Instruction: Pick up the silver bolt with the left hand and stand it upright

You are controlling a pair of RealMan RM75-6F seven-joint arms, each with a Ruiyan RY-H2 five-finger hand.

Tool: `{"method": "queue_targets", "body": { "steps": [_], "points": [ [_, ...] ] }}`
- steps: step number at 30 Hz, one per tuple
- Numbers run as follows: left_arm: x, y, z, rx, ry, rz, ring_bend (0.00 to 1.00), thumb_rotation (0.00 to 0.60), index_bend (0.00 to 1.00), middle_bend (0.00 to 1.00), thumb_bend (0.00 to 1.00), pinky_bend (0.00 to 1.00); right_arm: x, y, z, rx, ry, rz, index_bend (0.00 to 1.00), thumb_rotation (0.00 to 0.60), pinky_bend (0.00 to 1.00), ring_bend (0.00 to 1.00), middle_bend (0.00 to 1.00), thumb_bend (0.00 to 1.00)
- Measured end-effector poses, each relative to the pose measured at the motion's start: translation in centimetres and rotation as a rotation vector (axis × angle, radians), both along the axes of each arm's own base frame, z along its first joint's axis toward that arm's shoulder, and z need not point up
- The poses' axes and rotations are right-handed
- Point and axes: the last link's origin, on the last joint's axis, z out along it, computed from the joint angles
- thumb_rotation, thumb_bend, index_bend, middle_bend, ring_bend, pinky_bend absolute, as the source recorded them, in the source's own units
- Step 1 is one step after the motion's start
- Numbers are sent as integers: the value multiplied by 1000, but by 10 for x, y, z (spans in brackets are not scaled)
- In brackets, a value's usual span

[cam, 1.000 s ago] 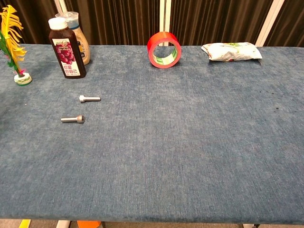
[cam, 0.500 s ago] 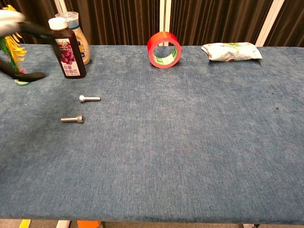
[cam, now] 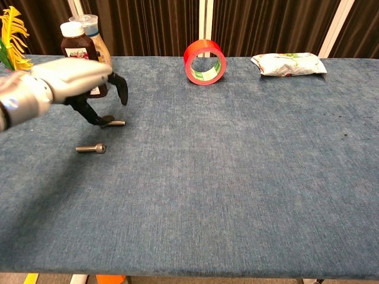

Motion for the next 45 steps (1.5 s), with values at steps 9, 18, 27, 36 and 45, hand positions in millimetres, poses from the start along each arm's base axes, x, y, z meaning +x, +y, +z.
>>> {"method": "queue_targets", "body": {
  "steps": [9, 18, 27, 36, 45],
  "points": [
    [5, 9, -23, 34, 96, 41, 169, 600, 442, 284, 336, 163, -1, 2, 1, -3, -1, -3, 46, 600, 0, 0, 79, 258],
    [-1, 10, -26, 44, 132, 71, 169, 600, 461, 280, 338, 153, -3, 3, 1, -2, -2, -8, 46, 600, 0, 0, 79, 258],
    [5, 7, -30, -7, 110, 82, 169, 600, 484, 279, 341, 151, -3, 4, 2, -4, -3, -12, 46, 600, 0, 0, 80, 258],
    [10, 7, -31, -10, 114, 72, 168, 600, 502, 279, 350, 151, -4, 4, 2, -2, -2, -17, 46, 600, 0, 0, 80, 258],
    [8, 9, -34, -6, 108, 89, 169, 600, 528, 279, 367, 152, -5, 3, 1, 0, -1, -20, 46, 600, 0, 0, 80, 259]
  ]
}}
